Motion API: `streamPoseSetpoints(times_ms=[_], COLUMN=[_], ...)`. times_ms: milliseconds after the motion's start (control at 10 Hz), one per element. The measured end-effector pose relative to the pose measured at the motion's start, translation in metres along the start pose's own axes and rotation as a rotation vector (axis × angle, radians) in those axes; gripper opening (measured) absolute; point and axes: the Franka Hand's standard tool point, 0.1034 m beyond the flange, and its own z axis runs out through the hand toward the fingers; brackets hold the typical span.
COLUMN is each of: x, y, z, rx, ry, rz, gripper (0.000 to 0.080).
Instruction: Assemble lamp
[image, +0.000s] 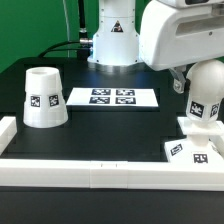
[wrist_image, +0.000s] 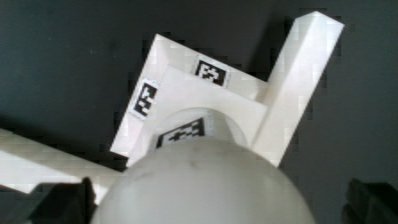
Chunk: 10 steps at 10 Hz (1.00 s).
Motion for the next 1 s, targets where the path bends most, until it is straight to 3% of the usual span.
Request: streamPoseSetpoints(times_ms=[200, 300, 700, 1000], x=[0.0001, 0.0001, 0.0005, -0.0032], y=[-0.0001, -0.0001, 0.0001, 0.0004], z=[-0.0002, -0.0002, -0.0005, 0.0011], rx=[0.000, 0.000, 0.006, 0.040], ry=[0.000, 0.000, 0.014, 0.083], rz=[-0.001, -0.001, 0.035, 0.286], gripper=[0.0654, 0.0574, 0.0575, 0.0577])
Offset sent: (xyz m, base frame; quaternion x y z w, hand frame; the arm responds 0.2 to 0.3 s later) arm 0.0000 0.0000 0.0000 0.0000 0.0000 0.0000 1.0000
